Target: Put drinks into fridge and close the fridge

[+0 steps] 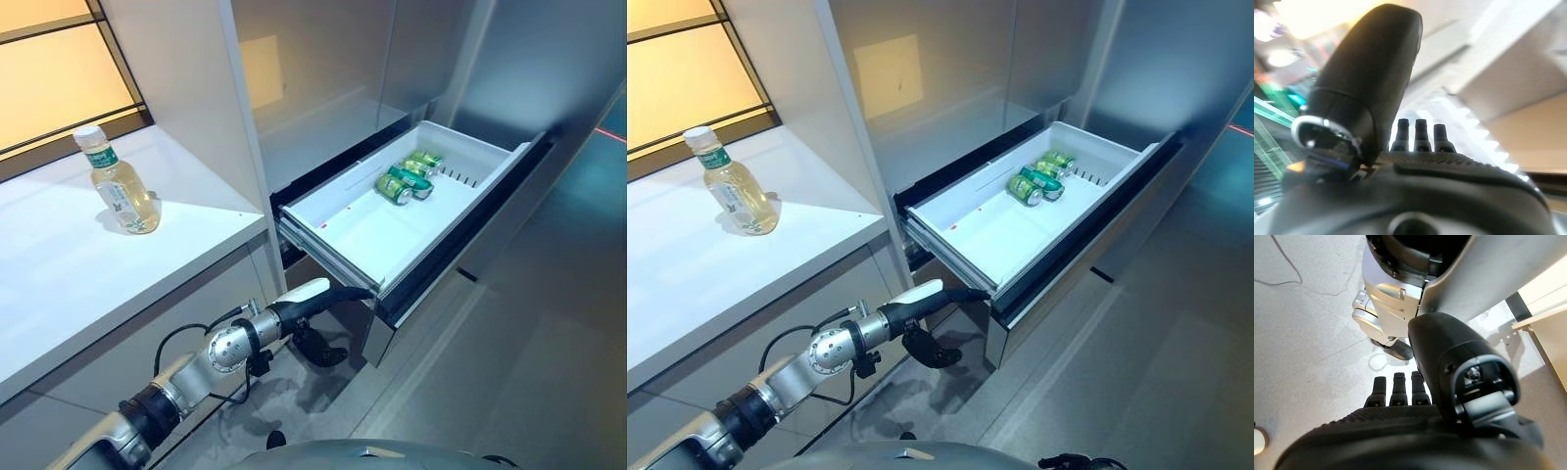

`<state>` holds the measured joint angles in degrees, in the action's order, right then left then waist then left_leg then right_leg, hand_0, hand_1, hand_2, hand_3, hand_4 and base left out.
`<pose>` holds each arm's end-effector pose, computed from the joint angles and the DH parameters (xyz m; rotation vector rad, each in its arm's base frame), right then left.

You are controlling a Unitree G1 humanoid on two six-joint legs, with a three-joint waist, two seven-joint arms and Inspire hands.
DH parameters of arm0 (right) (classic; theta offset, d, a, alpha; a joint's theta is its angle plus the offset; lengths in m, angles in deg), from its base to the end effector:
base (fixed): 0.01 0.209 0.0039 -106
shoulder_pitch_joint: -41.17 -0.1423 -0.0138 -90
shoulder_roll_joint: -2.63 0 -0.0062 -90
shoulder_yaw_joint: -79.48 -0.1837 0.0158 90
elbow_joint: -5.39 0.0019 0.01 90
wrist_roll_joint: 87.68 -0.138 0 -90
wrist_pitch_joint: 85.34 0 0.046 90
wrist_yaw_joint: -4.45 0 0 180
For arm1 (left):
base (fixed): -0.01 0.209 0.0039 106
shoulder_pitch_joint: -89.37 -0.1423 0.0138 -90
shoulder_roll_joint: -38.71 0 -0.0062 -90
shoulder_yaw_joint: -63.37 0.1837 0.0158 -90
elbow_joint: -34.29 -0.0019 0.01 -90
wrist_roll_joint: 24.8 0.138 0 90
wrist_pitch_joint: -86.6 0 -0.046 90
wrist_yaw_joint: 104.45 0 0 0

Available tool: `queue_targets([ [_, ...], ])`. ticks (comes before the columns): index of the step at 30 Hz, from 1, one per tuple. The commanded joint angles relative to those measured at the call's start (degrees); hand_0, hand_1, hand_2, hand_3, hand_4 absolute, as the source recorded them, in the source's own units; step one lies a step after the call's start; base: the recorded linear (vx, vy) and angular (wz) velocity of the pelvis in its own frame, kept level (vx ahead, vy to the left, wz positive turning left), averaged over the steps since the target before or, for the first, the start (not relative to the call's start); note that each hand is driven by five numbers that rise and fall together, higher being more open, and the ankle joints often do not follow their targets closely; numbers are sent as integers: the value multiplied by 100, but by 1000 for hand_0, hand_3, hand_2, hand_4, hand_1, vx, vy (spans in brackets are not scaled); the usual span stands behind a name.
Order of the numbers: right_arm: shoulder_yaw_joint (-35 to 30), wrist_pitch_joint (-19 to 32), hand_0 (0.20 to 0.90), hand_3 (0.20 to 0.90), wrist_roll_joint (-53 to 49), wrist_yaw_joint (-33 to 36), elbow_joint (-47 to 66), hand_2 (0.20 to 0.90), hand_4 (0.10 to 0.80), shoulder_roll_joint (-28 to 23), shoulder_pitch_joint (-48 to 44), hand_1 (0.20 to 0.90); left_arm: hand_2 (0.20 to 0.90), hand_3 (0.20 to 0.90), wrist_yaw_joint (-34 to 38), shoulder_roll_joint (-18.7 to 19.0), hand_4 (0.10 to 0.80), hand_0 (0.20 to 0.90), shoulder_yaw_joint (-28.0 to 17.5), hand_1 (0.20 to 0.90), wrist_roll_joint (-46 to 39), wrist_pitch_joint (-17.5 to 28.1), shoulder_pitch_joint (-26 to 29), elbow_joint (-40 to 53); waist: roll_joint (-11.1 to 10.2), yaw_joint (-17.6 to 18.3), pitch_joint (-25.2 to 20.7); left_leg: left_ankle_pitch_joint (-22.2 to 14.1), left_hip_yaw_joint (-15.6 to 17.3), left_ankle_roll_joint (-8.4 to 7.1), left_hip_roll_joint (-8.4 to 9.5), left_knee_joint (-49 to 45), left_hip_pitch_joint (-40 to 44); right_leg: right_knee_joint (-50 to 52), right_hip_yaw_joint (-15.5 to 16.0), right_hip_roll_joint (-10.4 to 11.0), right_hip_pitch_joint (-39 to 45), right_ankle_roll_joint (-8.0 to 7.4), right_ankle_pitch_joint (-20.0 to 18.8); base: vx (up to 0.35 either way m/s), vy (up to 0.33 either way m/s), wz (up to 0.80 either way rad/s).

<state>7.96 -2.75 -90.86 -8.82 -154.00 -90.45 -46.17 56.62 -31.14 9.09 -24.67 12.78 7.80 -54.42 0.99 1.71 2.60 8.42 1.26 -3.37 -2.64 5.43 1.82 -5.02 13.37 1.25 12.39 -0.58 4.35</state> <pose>0.0491 -0.2470 -0.1131 -0.2722 1.4593 0.2045 0.1957 0.1506 0.0537 0.6058 -0.1416 -1.0104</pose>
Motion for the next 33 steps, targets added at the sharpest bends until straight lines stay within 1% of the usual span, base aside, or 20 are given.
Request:
queue_targets([
  [1,-89,112,900,900,-211,-67,173,900,800,347,-161,900,900,900,-172,144,800,900,-797,900,-1199,270,559,1038,18,-218,185,-1189,-19,351,363,-43,483,141,-228,153,-495,-444,-198,-23,-27,4],
  [5,-67,151,900,900,-272,-41,236,900,800,348,-74,900,900,900,-386,265,800,900,-1164,900,-1960,197,556,1463,-2,-270,160,-1181,-78,347,370,-43,454,127,-203,153,-502,-433,-209,-20,-28,8],
  [9,-63,181,900,900,-320,-47,267,900,800,331,-52,900,900,900,-499,288,800,900,-1388,900,-2424,172,577,1673,-20,-304,158,-1162,-115,341,373,-43,435,125,-190,153,-509,-420,-222,-20,-26,9],
  [10,-68,218,900,900,-362,-65,280,900,800,309,-46,900,900,900,-688,254,800,900,-1648,900,-2856,120,576,1863,-37,-351,166,-1148,-137,338,373,-43,421,123,-184,153,-508,-401,-227,-28,-32,5],
  [13,-82,224,900,900,-396,-91,308,900,800,280,-49,900,900,900,-909,179,800,900,-1940,900,-3245,134,518,2018,-50,-405,176,-1140,-183,332,375,-43,410,123,-172,145,-502,-368,-224,-22,-28,5],
  [18,-96,266,900,900,-423,-101,308,900,800,259,-41,900,900,900,-911,145,800,900,-2250,900,-3537,253,467,2047,-60,-448,181,-1141,-236,324,384,-43,412,98,-162,134,-476,-336,-224,-13,-11,10],
  [21,-116,340,900,900,-439,-97,239,900,800,275,-18,900,900,900,-859,104,800,900,-2580,900,-3545,336,363,2033,-71,-492,166,-1147,-275,312,388,-43,416,87,-143,131,-455,-325,-213,-2,-8,4],
  [25,-192,398,900,900,-425,-132,181,900,800,286,36,900,900,900,-620,167,800,900,-3093,900,-3389,488,180,1994,-84,-560,125,-1136,-320,285,390,-43,393,69,-105,130,-441,-320,-193,0,0,0],
  [26,-206,401,900,900,-428,-125,186,900,800,290,50,900,900,900,-601,185,800,900,-3201,900,-3461,522,141,1988,-87,-575,116,-1131,-325,279,391,-43,386,65,-95,131,-441,-318,-191,0,0,0],
  [33,-315,445,900,900,-446,-135,140,900,800,290,101,900,900,900,-180,169,800,900,-3863,900,-3346,781,-150,1868,-92,-660,65,-1111,-391,251,404,-43,356,64,-41,130,-442,-300,-169,0,0,0],
])
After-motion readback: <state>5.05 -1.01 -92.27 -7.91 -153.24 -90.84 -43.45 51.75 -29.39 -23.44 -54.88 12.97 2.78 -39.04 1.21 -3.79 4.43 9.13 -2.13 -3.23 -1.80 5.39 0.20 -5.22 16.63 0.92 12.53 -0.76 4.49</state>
